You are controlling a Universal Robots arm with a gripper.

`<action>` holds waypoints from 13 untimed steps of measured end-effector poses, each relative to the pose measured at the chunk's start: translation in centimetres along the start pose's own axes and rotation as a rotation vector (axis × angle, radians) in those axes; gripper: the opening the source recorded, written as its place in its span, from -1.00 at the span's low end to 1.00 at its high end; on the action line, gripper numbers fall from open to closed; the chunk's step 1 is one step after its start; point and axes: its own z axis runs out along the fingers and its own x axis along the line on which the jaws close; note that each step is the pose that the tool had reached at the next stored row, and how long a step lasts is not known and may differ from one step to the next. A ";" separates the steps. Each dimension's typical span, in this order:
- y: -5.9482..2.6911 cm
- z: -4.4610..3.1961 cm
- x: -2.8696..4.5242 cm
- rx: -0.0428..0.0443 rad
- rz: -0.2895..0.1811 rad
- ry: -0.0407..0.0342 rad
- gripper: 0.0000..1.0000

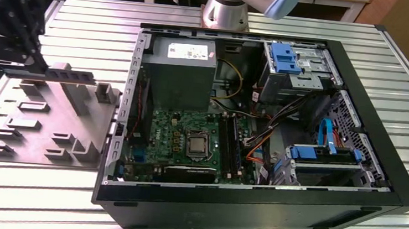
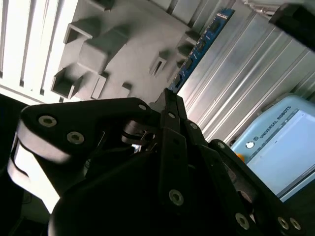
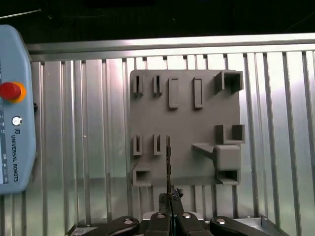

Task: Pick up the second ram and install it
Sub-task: 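Pick up the second ram and move it above second insertion slot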

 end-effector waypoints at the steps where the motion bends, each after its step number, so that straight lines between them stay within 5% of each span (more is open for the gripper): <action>1: -0.41 -0.02 -0.02 0.0000 0.000 0.0000 -0.77; 13: -5.48 -0.23 -0.33 -0.0003 0.000 0.0000 -0.77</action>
